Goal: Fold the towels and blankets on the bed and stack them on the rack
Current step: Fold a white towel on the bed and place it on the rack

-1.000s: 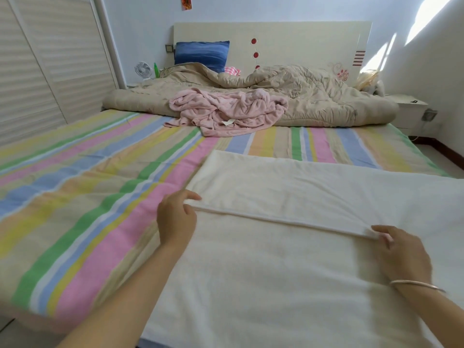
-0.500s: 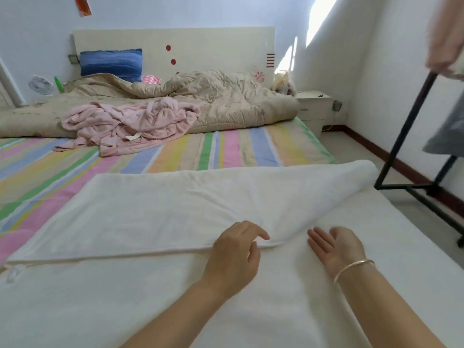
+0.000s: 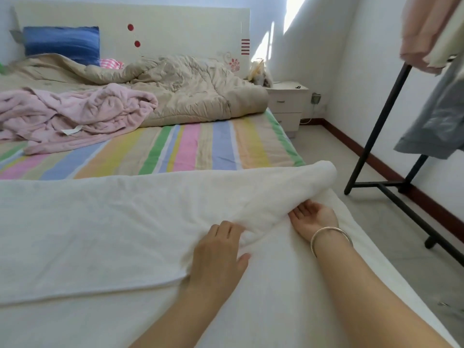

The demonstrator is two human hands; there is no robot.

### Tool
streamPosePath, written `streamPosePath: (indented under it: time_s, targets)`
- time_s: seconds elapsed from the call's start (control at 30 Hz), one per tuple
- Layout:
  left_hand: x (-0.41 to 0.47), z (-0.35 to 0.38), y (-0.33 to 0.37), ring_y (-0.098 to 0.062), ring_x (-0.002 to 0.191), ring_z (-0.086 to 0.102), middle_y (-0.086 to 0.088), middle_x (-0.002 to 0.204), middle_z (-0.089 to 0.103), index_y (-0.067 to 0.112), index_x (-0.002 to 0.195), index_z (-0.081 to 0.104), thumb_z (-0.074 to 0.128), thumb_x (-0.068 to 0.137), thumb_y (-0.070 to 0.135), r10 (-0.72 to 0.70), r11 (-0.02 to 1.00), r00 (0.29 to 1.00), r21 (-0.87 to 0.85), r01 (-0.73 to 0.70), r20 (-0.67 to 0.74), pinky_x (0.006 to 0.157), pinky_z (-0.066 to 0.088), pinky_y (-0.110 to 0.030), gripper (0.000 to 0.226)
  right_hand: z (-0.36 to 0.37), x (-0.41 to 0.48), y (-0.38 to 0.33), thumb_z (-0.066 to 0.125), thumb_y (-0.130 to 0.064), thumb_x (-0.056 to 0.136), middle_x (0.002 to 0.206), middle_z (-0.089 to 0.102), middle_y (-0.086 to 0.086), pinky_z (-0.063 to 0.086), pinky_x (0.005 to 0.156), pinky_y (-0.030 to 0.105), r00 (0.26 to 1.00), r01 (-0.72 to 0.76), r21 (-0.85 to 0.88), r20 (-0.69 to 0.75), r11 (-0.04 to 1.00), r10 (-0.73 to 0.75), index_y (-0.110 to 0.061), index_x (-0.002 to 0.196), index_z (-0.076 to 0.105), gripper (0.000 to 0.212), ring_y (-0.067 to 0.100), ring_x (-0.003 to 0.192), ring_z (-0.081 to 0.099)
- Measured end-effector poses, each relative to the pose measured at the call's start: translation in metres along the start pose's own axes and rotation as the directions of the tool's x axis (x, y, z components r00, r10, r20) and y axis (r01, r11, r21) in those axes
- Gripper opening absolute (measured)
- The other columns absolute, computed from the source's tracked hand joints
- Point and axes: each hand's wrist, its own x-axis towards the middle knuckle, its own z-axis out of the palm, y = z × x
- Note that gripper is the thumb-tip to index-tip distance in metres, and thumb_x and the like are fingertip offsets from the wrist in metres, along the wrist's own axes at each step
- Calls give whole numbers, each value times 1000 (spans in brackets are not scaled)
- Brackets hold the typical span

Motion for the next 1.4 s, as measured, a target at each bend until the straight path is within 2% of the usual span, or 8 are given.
streamPosePath:
  time_s: [0.17, 0.43, 0.67, 0.73, 0.87, 1.13, 1.23, 1.4]
  targets:
    - [6, 0, -7, -14, 89, 62, 13, 98, 63, 30, 108, 58, 55, 94, 35, -194, 970, 980, -156, 187, -34, 67, 45, -31, 15, 16, 37, 4, 32, 5, 95, 88, 54, 6, 54, 62, 30, 995, 85, -373, 88, 924, -55, -12, 92, 50, 25, 19, 77, 56]
    - [9, 8, -13, -25, 82, 65, 4, 87, 68, 26, 101, 59, 47, 98, 31, -343, 934, 939, -112, 339, -25, 67, 48, -36, 13, 17, 48, -15, 63, -5, 80, 101, 63, 17, 54, 80, 40, 935, 327, -566, 308, 756, -175, -7, 107, 58, 27, 30, 92, 64]
    - [-3, 4, -15, -16, 93, 59, 9, 103, 61, 24, 115, 60, 55, 71, 20, -148, 979, 988, -134, 151, 33, 75, 46, -25, 44, 17, 6, -61, 68, -33, 84, 57, 47, 5, 35, 57, 33, 721, 530, -848, 447, 5, -530, -2, 62, 54, 40, 23, 59, 45]
    - [-5, 1, -11, -17, 91, 57, 8, 104, 58, 24, 117, 58, 55, 62, 12, -90, 995, 996, -30, 91, 20, 73, 49, -27, 57, 14, -6, -75, 64, -33, 81, 57, 41, 5, 33, 55, 33, 700, 537, -843, 428, 27, -571, -2, 61, 49, 40, 22, 59, 40]
    - [-8, -13, 0, -26, 86, 60, -1, 102, 57, 16, 118, 57, 37, 67, 7, -49, 992, 993, 112, 61, -109, 62, 53, -37, 55, 5, -37, -102, 58, -23, 77, 78, 53, 3, 50, 72, 38, 833, 440, -777, 165, 450, -528, -16, 70, 56, 10, 23, 79, 53]
    - [-45, -31, 7, -18, 77, 60, 5, 93, 60, 20, 106, 59, 65, 52, -7, 212, 957, 976, 194, -217, 43, 50, 48, -27, 61, -73, -60, -121, 65, -17, 88, 84, 57, 11, 53, 76, 44, 965, 25, -991, -10, 130, -262, -5, 101, 59, 19, 34, 84, 58]
    - [-46, -33, 7, -18, 94, 66, 3, 110, 66, 19, 112, 68, 74, 45, -5, 126, 970, 984, 192, -149, 125, 70, 54, -26, 72, -83, -61, -113, 68, -33, 87, 97, 61, 13, 54, 82, 43, 976, 16, -974, -34, 224, -217, -7, 103, 59, 31, 34, 91, 61]
    - [-41, -30, 5, -22, 106, 68, -5, 122, 68, 19, 121, 68, 86, 34, 5, -30, 955, 975, 294, -37, 221, 89, 54, -40, 91, -83, -63, -108, 66, -25, 88, 101, 60, 10, 51, 86, 41, 951, 162, -981, 125, 110, -284, -10, 114, 61, 30, 31, 94, 59]
